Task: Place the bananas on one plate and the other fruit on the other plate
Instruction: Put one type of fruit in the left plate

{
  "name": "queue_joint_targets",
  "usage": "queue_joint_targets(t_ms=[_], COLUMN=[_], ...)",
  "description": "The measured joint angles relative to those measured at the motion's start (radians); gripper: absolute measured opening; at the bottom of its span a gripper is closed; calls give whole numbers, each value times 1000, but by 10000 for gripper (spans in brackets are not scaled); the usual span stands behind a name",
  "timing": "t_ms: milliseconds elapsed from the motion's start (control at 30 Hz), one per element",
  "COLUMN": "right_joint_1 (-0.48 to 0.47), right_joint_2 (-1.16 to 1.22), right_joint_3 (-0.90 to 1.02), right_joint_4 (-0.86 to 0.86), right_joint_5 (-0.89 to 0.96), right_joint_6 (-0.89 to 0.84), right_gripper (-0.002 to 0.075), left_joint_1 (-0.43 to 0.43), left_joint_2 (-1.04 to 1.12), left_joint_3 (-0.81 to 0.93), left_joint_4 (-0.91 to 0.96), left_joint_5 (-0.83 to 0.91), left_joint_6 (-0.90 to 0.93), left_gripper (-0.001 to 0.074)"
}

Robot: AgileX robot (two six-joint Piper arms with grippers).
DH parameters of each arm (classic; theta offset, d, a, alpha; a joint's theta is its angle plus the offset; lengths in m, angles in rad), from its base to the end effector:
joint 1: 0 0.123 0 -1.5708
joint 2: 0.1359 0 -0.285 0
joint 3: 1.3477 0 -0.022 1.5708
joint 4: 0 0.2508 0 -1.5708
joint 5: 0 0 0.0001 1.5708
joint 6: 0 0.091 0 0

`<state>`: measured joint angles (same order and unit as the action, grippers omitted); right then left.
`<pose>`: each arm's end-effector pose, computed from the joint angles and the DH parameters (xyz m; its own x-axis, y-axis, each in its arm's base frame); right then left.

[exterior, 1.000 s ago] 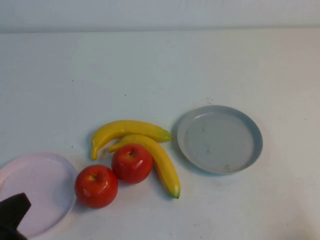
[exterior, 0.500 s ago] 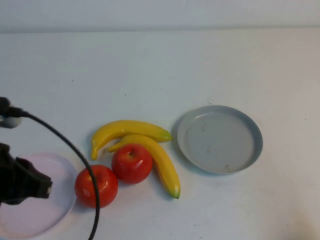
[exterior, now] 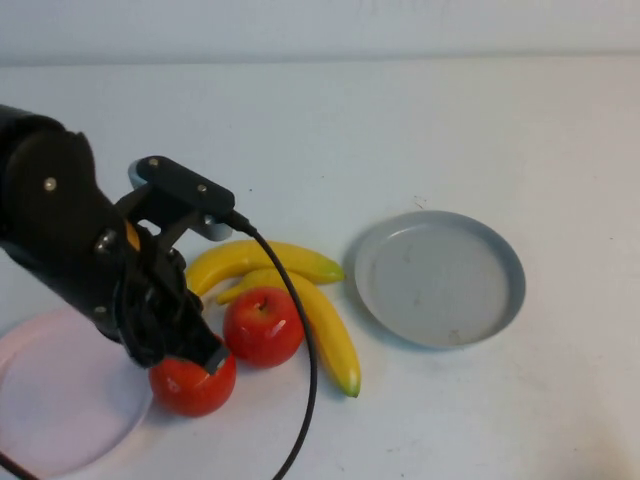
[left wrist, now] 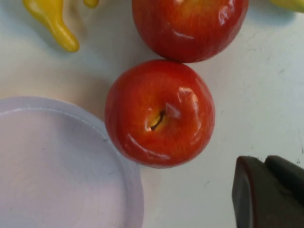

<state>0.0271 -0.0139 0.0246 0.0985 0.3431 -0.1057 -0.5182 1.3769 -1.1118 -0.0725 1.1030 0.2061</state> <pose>0.0531 0.0045 0.1749 -0.2611 -0.0200 -0.9651 -0.0624 0.9980 -0.0038 0.2231 -0.1340 0.2978 -0.7317 0.6153 -0.2932 0.6463 0.7630 -0.0115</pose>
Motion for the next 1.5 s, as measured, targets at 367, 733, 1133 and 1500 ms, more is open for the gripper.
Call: queue_joint_targets(t_ms=[367, 733, 1133, 1500], right_joint_1=[0, 0, 0, 0], right_joint_2=[0, 0, 0, 0], right_joint_3=[0, 0, 0, 0], right_joint_4=[0, 0, 0, 0], right_joint_5=[0, 0, 0, 0], right_joint_6=[0, 0, 0, 0], right_gripper=[-17, -17, -17, -17], left_joint_1=[-5, -5, -5, -5], left_joint_2=[156, 216, 282, 312], left_joint_3=[-42, -42, -42, -51], left_joint_4=[110, 119, 123, 127], left_joint_5=[-10, -33, -50, -63], left_joint_6=[4, 5, 32, 36], left_gripper=[644, 668, 668, 661])
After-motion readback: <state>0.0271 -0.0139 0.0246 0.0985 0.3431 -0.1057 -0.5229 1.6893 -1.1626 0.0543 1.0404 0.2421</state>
